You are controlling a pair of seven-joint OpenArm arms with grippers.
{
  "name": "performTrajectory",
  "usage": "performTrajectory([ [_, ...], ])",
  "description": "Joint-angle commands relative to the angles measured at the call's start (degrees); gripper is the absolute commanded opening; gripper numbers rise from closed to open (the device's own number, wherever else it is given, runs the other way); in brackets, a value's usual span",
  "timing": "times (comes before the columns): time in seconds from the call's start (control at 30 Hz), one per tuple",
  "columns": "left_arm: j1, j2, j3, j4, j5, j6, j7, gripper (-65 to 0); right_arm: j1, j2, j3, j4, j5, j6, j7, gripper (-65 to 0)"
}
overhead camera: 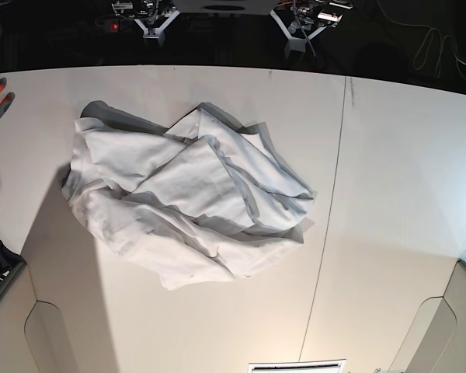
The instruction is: Layout the t-shirt on the table in an organized manner, then fold the t-shirt properly
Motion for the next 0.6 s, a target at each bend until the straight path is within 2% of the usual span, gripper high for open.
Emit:
performTrajectory([
  [0.0,0.1,0.1,0.0,0.4,-0.1,-0.4,-0.1,-65.0,0.0,0.1,0.2,0.3,0.2,0.5,0.1,-65.0],
  [0.57,0.0,0.1,0.0,1.1,-0.1,-0.4,-0.1,-65.0,0.0,0.2,0.2,0.6,0.2,0.5,0.0,-65.0],
])
